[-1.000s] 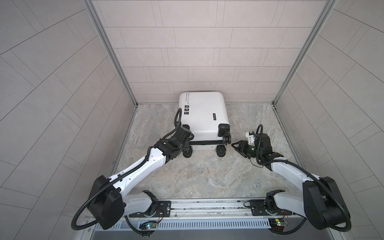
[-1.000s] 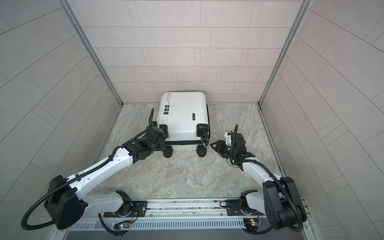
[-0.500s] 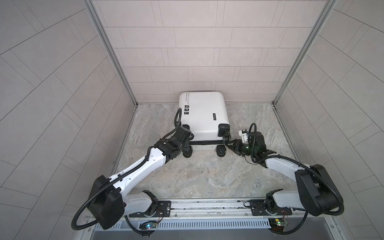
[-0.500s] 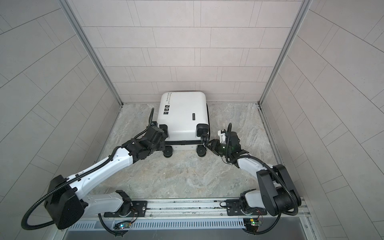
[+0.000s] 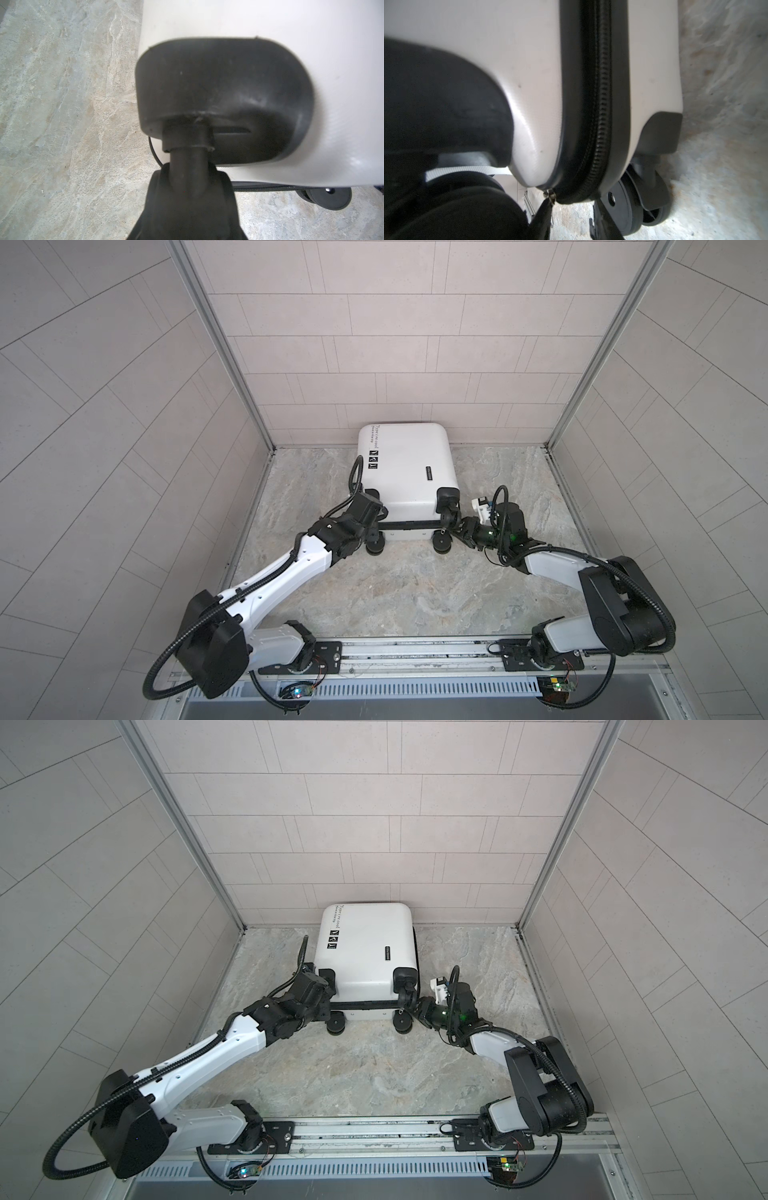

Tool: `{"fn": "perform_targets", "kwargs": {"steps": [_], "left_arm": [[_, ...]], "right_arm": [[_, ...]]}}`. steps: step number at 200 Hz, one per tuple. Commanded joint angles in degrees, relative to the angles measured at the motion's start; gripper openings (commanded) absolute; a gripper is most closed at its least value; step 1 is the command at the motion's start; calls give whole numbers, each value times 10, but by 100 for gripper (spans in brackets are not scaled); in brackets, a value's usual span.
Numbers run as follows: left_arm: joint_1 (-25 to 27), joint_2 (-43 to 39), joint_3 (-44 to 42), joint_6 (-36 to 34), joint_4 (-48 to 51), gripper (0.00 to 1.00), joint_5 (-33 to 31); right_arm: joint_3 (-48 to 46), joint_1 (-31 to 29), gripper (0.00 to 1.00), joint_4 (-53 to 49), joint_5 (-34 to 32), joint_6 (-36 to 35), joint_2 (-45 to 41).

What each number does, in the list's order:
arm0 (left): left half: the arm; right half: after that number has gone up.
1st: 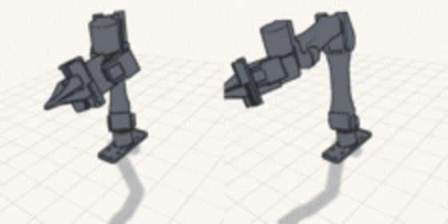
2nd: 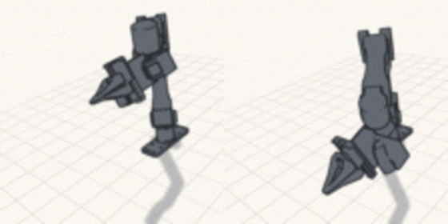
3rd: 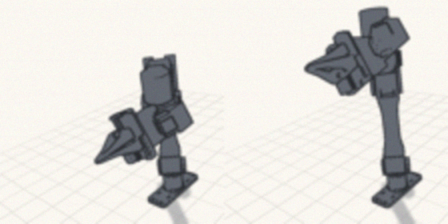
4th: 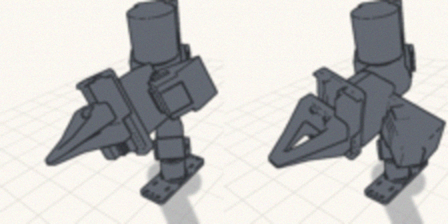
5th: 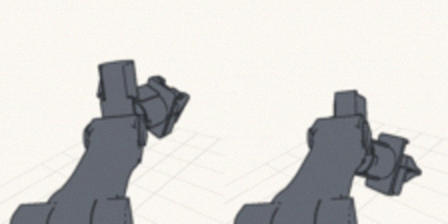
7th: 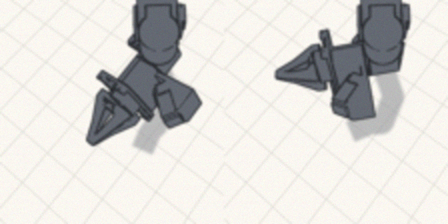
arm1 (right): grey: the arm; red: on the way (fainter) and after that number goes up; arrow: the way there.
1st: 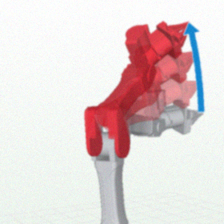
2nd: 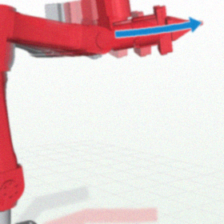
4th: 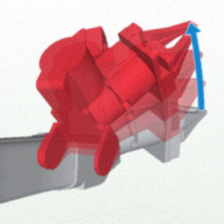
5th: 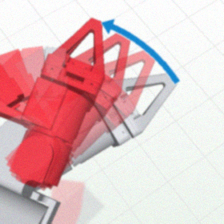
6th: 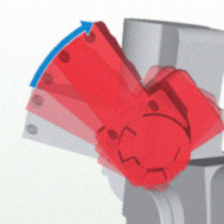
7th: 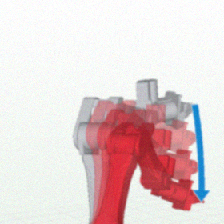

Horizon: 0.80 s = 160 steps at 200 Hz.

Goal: Pack the luggage
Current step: 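Reach the right gripper toward the zipper pull near the wheels, then grasp the silver zipper pull with the right gripper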

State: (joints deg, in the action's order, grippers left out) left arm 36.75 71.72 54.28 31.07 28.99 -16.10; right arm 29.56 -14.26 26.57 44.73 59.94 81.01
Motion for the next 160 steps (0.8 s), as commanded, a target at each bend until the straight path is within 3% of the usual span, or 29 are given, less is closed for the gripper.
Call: {"fn": "perform_targets", "kwargs": {"steps": [1, 63, 160], "left_arm": [[0, -1, 20, -15, 11, 0, 2], [0, -5, 21, -15, 14, 0, 1], [0, -9, 19, -11, 14, 0, 10]], "right_arm": [[-8, -4, 36, 30, -3, 9, -10], [-28, -4, 40, 37, -10, 31, -42], [-35, -23, 41, 90, -11, 55, -11]]}}
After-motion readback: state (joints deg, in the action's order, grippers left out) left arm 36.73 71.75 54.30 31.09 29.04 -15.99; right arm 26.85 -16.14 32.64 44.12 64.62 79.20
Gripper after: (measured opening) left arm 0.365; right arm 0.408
